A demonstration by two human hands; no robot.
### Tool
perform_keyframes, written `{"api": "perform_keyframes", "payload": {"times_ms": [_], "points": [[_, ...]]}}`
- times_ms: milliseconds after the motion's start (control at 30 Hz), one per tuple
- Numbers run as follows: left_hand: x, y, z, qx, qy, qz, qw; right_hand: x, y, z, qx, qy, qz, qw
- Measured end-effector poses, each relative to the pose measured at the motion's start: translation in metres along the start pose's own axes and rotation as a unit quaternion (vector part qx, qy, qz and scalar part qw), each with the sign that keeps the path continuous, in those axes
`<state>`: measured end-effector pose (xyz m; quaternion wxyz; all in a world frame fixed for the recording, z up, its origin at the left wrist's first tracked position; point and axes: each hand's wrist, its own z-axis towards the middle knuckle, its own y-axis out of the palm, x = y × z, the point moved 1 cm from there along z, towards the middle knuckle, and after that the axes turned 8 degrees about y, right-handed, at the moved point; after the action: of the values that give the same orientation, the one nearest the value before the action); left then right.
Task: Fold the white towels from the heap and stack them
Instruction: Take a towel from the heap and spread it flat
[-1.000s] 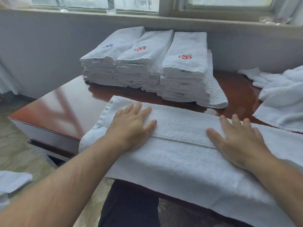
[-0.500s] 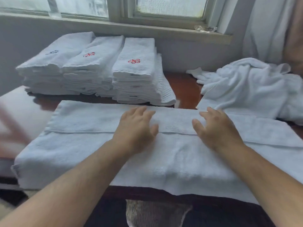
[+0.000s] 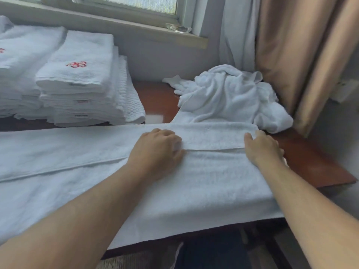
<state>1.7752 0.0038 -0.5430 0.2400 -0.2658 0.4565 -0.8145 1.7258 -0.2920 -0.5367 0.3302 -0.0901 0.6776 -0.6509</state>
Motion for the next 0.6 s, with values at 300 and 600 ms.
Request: {"api": "perform_keyframes", "payload": {"times_ms": [300, 600], "points": [[0.004, 0.002, -0.001, 0.083, 0.066, 0.028, 0.994, 0.008, 0.000, 0.022, 0.132, 0.012, 0.081, 0.988], [0.007, -0.001, -0.003, 0.166, 0.107, 0.081, 0.977, 0.007, -0.007, 0.014, 0.256, -0.120, 0.295, 0.913]]}}
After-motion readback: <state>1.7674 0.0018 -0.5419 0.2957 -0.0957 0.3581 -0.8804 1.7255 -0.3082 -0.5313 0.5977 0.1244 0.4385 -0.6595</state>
